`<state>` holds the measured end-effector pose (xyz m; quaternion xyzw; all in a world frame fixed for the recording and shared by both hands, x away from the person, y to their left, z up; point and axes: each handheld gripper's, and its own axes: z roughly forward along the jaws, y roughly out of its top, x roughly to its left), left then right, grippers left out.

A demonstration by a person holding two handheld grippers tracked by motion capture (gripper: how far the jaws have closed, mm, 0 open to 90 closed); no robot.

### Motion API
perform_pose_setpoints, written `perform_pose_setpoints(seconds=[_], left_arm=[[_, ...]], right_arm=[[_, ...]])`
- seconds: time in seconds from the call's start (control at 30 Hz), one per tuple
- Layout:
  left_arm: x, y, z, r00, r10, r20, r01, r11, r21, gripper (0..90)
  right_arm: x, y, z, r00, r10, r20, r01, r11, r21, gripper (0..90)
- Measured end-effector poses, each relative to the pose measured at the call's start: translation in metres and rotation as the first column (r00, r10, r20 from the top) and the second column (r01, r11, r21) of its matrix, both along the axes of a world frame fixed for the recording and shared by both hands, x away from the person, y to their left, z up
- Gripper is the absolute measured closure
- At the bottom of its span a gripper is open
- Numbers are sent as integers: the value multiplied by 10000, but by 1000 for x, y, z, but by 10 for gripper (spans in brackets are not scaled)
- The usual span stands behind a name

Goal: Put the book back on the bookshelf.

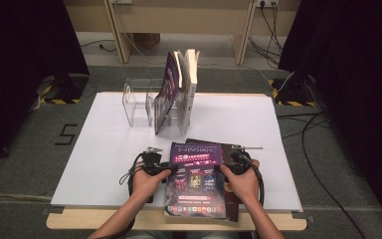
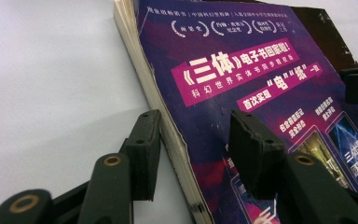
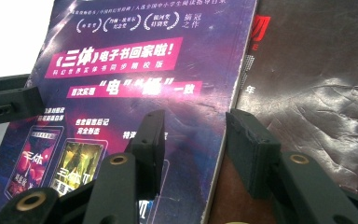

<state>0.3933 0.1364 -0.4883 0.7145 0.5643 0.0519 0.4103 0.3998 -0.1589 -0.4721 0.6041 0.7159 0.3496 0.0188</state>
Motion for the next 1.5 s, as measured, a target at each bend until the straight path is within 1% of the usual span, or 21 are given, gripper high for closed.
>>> perform_pose_setpoints(seconds=[0.07,0.2,0.3,0.37,0.47,0.57,0.67,0.77,0.8,0.93,1.0,1.07,1.1,1.13,1.17,1.23,1.27,1.33,1.37,1.43,1.5], left_arm=[[0,1,1,9999,142,-16,-142,9998,-103,564],[-5,2,7,9989,265,397,-253,9992,-313,615],[-7,3,10,9982,382,462,-341,9958,-854,639],[-7,5,10,9983,361,461,-312,9942,-1033,646],[-7,5,9,9982,441,418,-393,9933,-1088,651],[-8,4,7,9976,450,533,-397,9945,-969,654],[-10,6,4,9984,502,253,-465,9903,-1309,652],[-12,6,4,9985,506,196,-471,9878,-1481,649],[-13,5,5,9981,566,227,-520,9844,-1683,653],[-15,-2,13,9985,174,519,-61,9775,-2108,668],[-14,-9,11,9996,-58,293,117,9783,-2071,669],[-13,-16,5,9998,-168,123,186,9862,-1644,663],[-12,-18,3,9998,-153,141,171,9908,-1341,662],[-12,-18,1,9997,-174,195,196,9926,-1195,670],[-12,-16,0,9994,-250,235,276,9924,-1201,686],[-10,-12,-1,9982,-485,343,530,9881,-1447,741],[-10,-11,0,9968,-655,453,714,9869,-1448,770],[-11,-11,2,9912,-1013,848,1108,9871,-1159,795],[-12,-12,3,9864,-1189,1136,1309,9859,-1046,804],[-12,-10,4,9802,-1406,1398,1561,9819,-1071,815],[-12,-8,4,9814,-1368,1348,1538,9802,-1249,819]], right_arm=[[-1,0,0,10000,-16,66,17,10000,-32,576],[-2,0,-1,9999,-79,136,78,10000,38,580],[-2,1,-1,9999,-108,88,108,9999,11,580],[-2,1,-1,9999,-109,129,109,9999,-28,580],[-1,0,-1,9999,-105,60,105,9999,32,580],[-1,0,-1,9999,-100,49,99,9999,52,581],[-2,0,-1,9999,-132,80,132,9999,14,587],[-2,1,-1,9998,-169,80,169,9999,3,590],[-2,1,-1,9998,-180,80,180,9998,-3,590],[-2,1,-1,9998,-199,76,198,9998,5,589],[-2,1,-1,9997,-234,14,234,9997,55,590],[-1,0,-1,9997,-225,27,224,9997,108,589],[-1,0,-1,9998,-221,21,220,9997,115,589],[-1,0,-1,9998,-223,16,222,9997,136,588],[-1,0,-1,9998,-208,22,208,9997,157,586],[0,-1,-1,9999,-102,-13,102,9997,220,575],[1,-1,-1,10000,-22,-54,23,9997,228,569],[5,-3,0,9998,67,-168,-62,9995,324,563],[7,-3,0,9998,50,-198,-42,9992,385,560],[14,-4,0,9997,76,-211,-67,9990,434,546],[25,-4,0,9999,60,-136,-54,9991,423,530]])
